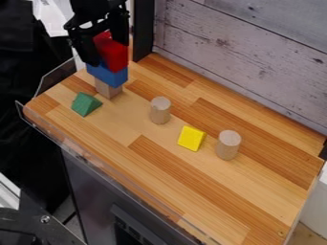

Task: Put the red arch to the right side of the green triangle

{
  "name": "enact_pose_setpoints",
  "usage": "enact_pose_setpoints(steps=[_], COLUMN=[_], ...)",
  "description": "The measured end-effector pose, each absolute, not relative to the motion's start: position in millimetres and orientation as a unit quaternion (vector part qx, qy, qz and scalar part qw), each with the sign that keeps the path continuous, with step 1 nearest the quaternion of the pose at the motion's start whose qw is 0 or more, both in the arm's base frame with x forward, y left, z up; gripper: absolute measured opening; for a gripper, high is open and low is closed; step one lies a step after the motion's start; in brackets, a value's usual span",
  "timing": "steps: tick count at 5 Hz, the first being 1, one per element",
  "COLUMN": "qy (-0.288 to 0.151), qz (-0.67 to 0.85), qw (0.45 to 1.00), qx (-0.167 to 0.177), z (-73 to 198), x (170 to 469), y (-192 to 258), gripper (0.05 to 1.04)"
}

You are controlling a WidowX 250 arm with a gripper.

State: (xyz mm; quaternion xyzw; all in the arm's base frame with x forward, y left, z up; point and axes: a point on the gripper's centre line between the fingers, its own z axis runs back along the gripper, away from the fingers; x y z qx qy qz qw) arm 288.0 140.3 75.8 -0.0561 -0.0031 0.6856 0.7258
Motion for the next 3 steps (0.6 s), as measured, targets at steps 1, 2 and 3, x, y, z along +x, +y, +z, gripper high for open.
enact_pose_setpoints(steps=[1, 2, 3], qy=[-0.004, 0.003, 0.009], qz=[0.689, 0.687, 0.688], qw=[0.722, 0.725, 0.724], qx=[-0.055, -0.049, -0.05], z=[74.6, 74.4, 75.2], x=[287.8, 285.0, 287.6], y=[140.7, 140.1, 141.0], gripper=[0.672, 0.585, 0.585])
